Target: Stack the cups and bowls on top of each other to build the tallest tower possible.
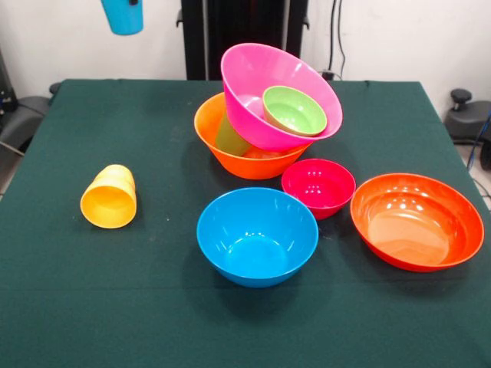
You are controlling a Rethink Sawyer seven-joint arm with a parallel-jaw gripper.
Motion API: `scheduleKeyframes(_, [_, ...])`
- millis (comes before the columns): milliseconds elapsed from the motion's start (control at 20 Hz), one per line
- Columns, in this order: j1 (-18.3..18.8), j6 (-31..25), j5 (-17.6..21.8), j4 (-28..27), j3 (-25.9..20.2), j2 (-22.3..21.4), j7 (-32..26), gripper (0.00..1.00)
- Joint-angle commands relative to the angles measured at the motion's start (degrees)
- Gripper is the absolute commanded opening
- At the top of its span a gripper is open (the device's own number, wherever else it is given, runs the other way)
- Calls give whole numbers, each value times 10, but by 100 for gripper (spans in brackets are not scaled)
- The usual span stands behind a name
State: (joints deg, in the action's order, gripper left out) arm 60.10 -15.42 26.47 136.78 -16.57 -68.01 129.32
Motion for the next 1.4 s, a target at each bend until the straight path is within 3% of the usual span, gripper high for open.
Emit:
scheduleKeyframes(50, [-20,-92,-26,32,-107,-53,-137,0])
scheduleKeyframes(400, [-109,-176,-56,-4,-79,-88,-71,0])
scheduleKeyframes(600, [-123,-256,-113,-15,-75,-143,-119,0])
scheduleKeyframes(800, [-142,-400,-160,-47,-55,-222,-174,0])
scheduleKeyframes(1000, [-153,-424,-171,-51,-52,-232,-169,0])
scheduleKeyframes(1400, [-225,-372,-144,-51,-58,-173,-20,0])
